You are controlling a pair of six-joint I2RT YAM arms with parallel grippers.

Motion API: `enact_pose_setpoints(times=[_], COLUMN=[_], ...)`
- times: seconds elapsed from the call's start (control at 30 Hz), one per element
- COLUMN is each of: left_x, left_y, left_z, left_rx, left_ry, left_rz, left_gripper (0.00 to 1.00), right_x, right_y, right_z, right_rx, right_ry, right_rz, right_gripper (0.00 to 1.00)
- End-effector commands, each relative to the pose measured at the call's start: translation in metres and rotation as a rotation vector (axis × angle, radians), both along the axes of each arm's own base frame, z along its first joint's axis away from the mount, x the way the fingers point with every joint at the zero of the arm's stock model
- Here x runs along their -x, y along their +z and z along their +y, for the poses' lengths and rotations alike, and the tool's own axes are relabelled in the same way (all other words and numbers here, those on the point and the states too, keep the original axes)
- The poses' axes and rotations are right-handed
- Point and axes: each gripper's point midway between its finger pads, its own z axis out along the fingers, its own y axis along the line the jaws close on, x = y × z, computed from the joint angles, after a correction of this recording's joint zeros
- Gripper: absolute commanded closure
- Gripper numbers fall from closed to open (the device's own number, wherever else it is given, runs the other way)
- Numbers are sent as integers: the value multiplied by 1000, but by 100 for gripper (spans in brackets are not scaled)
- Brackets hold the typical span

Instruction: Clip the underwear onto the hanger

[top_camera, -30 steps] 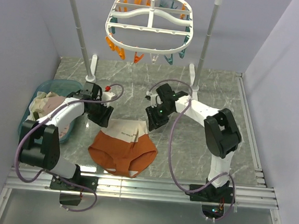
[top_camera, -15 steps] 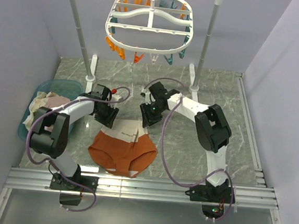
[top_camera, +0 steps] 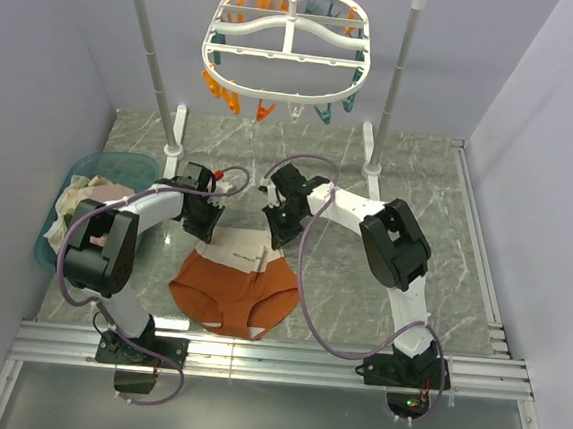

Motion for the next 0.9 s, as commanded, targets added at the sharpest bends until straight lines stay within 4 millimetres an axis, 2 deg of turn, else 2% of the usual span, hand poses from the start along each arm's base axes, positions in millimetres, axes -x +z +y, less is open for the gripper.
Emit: enact_pose_setpoints(times=[0.0, 0.07, 0.13, 0.17, 0.2, 0.23, 0.33, 0.5, 0.63, 0.73, 0.77, 0.83, 0.87], left_x=[-13, -12, -13, -12, -12, -14, -15, -34, -57, -71, -73, -77, -78], left_y=[10, 16, 25, 27, 31, 35, 38, 35, 35, 35, 35, 38, 41], left_z=[-1, -3, 0, -2, -3, -3, -7, -19, -23, -23, -23, -24, -24], left_rx=[13, 38, 50, 72, 83, 93, 126, 183, 203, 219, 221, 237, 247], left_ry=[4, -12, -12, -18, -27, -34, -43, -32, -11, 7, 8, 9, 9], left_rz=[-44, -50, -66, -66, -72, -90, -98, -109, -156, -172, -168, -166, -170], left_gripper=[100, 100, 100, 100, 100, 100, 100, 100, 99, 81, 72, 60, 57], right_x=[-6, -4, -6, -1, -3, -11, -17, -20, -35, -43, -47, -51, -53], right_y=[31, 37, 44, 41, 49, 49, 45, 30, 20, 13, 13, 11, 11], right_z=[-14, -27, -49, -59, -66, -81, -104, -103, -101, -104, -106, -110, -112], right_rx=[-19, -25, -24, -20, -35, -35, -38, -67, -56, -37, -28, -14, -12], right_ry=[-13, -22, -59, -62, -74, -112, -157, -161, -183, -205, -218, -240, -249], right_rz=[-67, -68, -70, -53, -67, -65, -48, 3, -20, -27, -32, -31, -34], right_gripper=[100, 100, 100, 100, 100, 100, 100, 100, 100, 100, 96, 82, 73])
